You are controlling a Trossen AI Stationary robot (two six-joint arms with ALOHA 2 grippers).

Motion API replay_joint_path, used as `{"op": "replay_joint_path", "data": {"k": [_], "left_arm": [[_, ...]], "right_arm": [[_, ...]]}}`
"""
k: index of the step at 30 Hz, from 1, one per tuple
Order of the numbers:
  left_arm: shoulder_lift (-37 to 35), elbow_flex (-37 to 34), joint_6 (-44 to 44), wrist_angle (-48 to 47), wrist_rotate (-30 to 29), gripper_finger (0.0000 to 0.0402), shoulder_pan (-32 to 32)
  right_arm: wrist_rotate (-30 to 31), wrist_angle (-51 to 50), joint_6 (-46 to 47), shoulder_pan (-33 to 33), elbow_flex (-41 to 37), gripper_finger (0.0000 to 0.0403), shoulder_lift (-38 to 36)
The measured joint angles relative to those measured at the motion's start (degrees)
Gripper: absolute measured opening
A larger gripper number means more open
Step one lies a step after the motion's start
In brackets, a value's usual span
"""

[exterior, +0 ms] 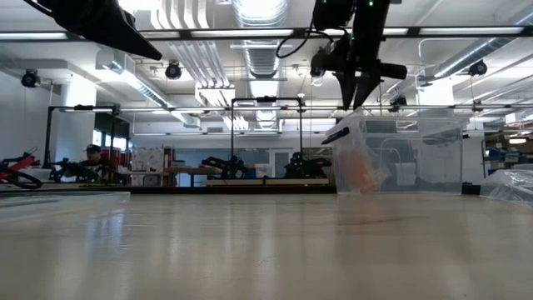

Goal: Roll bandage
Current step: Put the packed rolled orange bandage into the transparent container

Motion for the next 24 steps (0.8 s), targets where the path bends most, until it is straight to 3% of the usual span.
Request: {"op": "replay_joint_path", "data": {"k": [3,5,16,24], "left_arm": [[0.00,0.00,0.01,0.01,0.00,0.0106,0.00],[0.00,0.00,0.00,0.00,0.00,0.0100,0.00],[0.00,0.00,0.00,0.02,0.00,0.0077,0.00],[-0.16,-0.02,1.24,1.63,0.33,0.0075,-0.04]], "right_arm": [[-0.01,0.02,-0.01,0.00,-0.45,0.0020,0.00],[-0.14,0.07,-0.04,0.09,-0.69,0.0007,0.00],[-0.98,1.62,2.09,0.11,-3.69,0.0004,0.00],[-1.05,3.00,2.14,0.22,-0.81,0.0058,-0.38]]}}
